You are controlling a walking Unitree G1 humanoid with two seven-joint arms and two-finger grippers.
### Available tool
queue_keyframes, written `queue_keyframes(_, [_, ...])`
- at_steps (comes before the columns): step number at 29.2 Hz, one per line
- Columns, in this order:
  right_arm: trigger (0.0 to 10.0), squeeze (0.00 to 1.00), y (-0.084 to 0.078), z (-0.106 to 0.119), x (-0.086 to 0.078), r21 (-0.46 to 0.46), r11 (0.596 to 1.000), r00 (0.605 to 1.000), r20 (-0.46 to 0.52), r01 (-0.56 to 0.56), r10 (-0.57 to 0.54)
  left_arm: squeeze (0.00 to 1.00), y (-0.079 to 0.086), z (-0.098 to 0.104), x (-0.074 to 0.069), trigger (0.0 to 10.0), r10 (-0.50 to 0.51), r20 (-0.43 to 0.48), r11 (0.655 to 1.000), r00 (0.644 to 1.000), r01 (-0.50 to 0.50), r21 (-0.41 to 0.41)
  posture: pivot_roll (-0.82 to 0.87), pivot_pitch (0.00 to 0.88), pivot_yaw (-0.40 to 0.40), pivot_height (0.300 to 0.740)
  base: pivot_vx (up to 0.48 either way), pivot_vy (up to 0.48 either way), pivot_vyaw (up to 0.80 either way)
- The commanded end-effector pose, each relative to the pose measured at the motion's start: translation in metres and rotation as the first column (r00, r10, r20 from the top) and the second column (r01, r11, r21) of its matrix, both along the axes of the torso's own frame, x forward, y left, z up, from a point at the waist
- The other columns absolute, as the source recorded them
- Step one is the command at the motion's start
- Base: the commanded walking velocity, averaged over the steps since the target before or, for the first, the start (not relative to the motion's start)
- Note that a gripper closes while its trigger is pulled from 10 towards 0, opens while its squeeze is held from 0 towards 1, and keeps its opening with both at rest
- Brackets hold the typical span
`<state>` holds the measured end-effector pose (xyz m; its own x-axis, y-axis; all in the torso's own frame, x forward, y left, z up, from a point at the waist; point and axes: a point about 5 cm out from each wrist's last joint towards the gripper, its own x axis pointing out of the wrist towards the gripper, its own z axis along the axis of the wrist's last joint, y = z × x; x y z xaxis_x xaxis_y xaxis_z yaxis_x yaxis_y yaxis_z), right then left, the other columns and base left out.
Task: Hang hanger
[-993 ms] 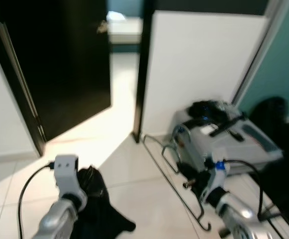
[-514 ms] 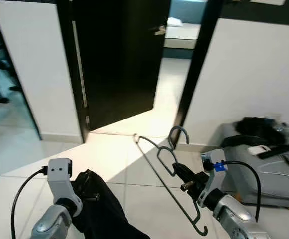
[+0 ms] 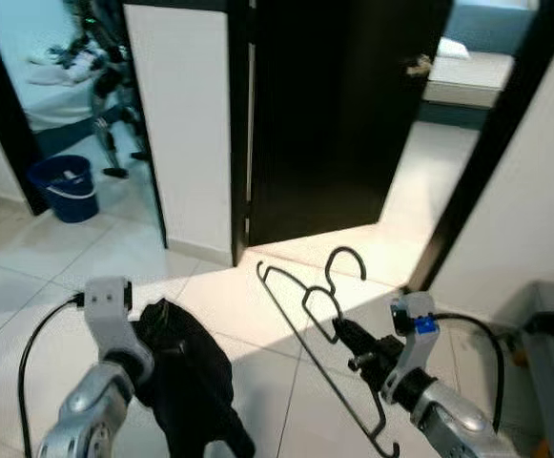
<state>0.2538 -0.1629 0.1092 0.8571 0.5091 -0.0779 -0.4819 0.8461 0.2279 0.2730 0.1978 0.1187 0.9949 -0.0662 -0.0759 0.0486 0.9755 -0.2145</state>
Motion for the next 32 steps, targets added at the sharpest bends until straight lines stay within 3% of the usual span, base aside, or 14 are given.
queue_keyframes(1, [10.0,0.0,-0.004,0.001,-0.004,0.0,1.0,1.0,-0.001,0.008,-0.008,0.0,-0.002,0.001,0.001,10.0,-0.01,0.012,1.0,1.0,0.01,0.027,0.03,0.0,-0.047,0.74,0.0,0.0,0.78])
queue_keyframes(24, [10.0,0.0,0.007,0.007,-0.007,-0.05,0.993,0.994,0.017,-0.103,0.104,0.0,0.0,0.01,-0.002,10.0,0.027,0.061,0.996,0.998,-0.032,0.078,0.05,0.0,-0.068,0.74,0.31,0.0,0.78])
queue_keyframes(32, [10.0,0.0,0.008,0.009,-0.006,-0.058,0.99,0.992,0.023,-0.126,0.127,0.0,0.0,0.013,0.0,10.0,0.045,0.073,0.994,0.996,-0.052,0.1,0.06,0.0,-0.077,0.74,0.0,0.0,0.78])
